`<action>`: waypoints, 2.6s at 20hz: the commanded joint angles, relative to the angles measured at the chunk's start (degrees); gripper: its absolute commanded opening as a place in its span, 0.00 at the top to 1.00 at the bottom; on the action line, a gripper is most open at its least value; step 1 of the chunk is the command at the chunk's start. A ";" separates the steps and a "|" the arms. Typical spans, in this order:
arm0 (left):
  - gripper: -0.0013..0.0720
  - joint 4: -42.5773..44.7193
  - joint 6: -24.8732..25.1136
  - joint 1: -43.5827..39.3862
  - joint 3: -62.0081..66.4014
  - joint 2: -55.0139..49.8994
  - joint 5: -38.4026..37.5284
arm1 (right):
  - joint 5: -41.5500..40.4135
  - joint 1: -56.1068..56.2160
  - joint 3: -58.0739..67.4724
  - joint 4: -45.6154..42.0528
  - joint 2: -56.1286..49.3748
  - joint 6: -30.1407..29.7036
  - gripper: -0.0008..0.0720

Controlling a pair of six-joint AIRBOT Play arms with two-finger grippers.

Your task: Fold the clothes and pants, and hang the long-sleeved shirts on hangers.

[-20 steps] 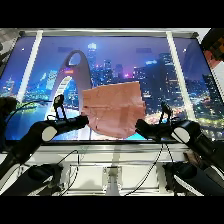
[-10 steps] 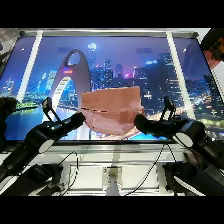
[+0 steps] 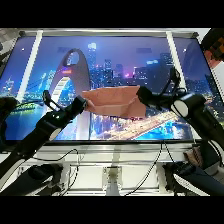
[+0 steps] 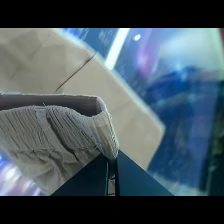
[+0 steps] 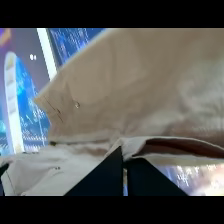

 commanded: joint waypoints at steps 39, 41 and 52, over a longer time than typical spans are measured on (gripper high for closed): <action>0.68 4.90 -3.13 14.38 24.04 -37.09 37.16 | -18.34 -19.10 21.75 0.96 -32.89 -12.50 0.98; 0.69 11.21 -3.13 16.04 24.04 -33.31 37.16 | -10.49 -23.47 22.58 3.93 -32.02 -21.53 0.98; 0.32 24.72 -3.15 17.29 24.02 -17.57 37.11 | 26.40 -42.07 22.56 59.19 -45.64 -70.12 0.36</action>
